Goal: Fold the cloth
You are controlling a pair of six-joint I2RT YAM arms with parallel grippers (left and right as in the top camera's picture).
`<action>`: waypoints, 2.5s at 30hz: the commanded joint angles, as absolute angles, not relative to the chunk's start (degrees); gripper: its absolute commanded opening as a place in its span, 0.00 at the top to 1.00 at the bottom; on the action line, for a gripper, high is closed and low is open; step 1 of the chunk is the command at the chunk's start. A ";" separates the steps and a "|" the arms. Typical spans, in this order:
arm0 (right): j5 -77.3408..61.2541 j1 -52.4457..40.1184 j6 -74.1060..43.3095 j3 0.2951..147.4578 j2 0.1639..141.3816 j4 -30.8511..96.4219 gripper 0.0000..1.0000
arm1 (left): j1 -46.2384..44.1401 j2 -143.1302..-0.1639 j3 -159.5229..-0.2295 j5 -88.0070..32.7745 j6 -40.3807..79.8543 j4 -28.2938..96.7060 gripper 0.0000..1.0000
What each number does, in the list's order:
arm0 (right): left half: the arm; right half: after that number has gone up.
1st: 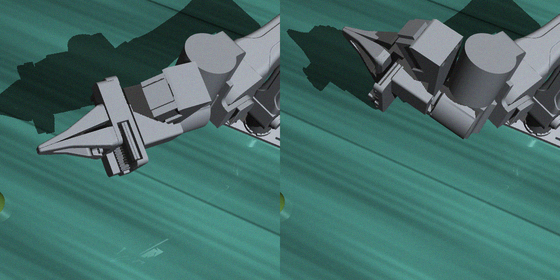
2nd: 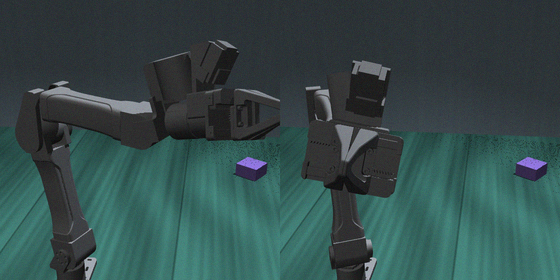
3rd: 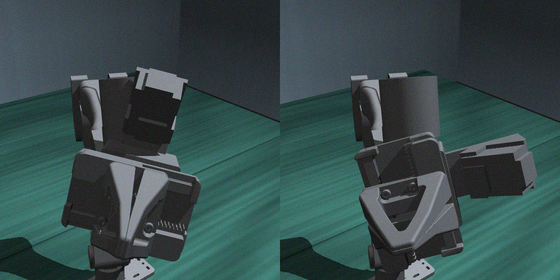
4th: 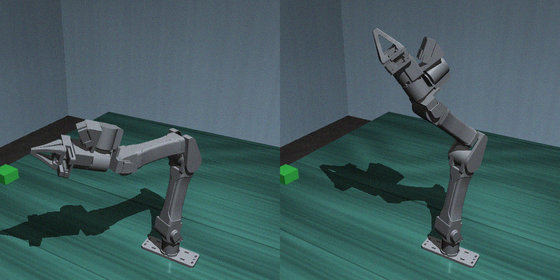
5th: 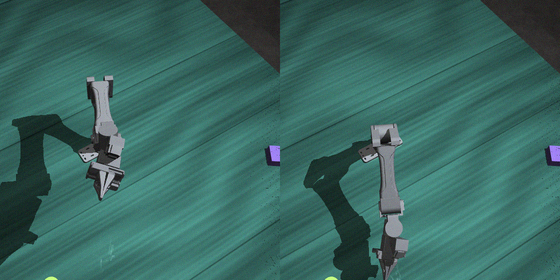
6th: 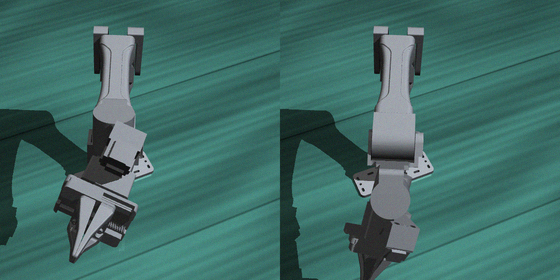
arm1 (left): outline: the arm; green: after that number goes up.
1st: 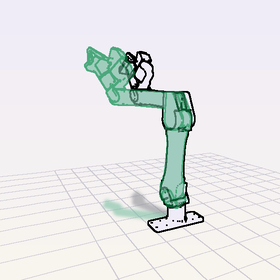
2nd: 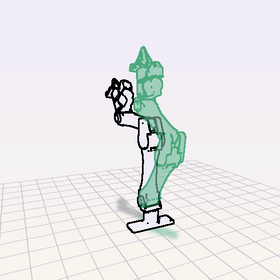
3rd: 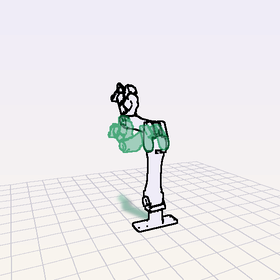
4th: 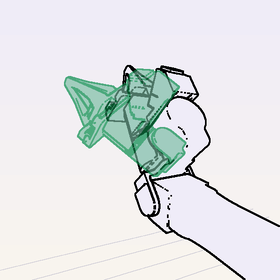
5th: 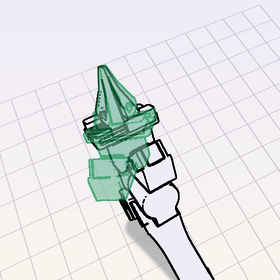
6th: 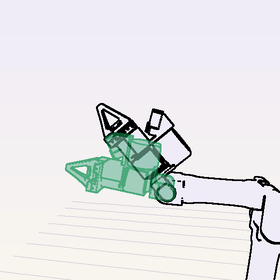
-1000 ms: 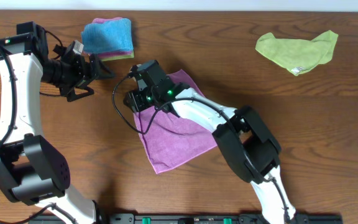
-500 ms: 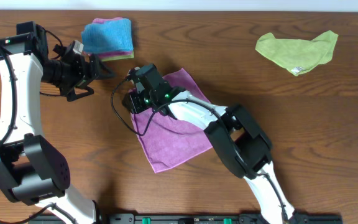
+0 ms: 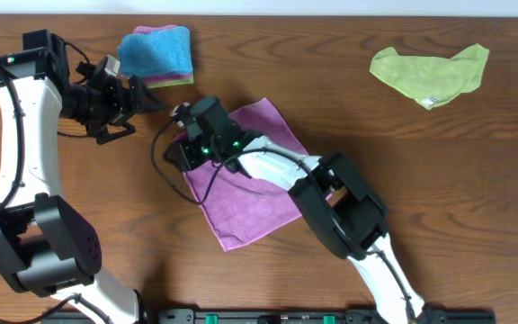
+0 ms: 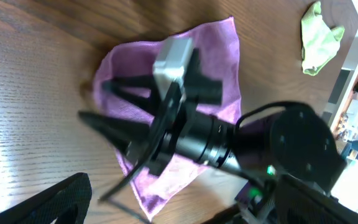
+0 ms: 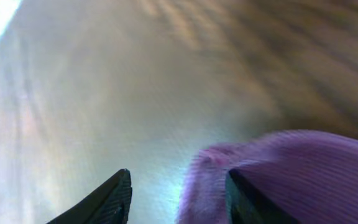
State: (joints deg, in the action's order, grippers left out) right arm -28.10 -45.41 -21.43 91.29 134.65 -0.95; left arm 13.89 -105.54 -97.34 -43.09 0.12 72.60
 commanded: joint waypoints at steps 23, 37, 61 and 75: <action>-19.25 -37.82 -10.15 93.34 121.05 15.88 0.43 | 14.26 -102.87 -104.49 -45.12 1.02 73.08 0.05; -12.84 -25.61 -3.11 92.60 105.62 52.10 0.01 | 23.59 -88.33 -100.79 -44.47 -7.64 86.65 0.05; -21.30 -13.72 -10.72 43.31 77.58 32.10 0.01 | 25.04 -70.24 -32.10 -55.02 16.99 50.17 0.05; -22.13 -13.47 -18.50 41.78 77.58 26.00 0.01 | 18.20 -70.37 -24.21 -54.92 31.70 34.28 0.05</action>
State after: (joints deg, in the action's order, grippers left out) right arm -21.10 -14.06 -15.68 42.15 78.15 26.28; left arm 21.17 -70.43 -24.93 -55.57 26.15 35.79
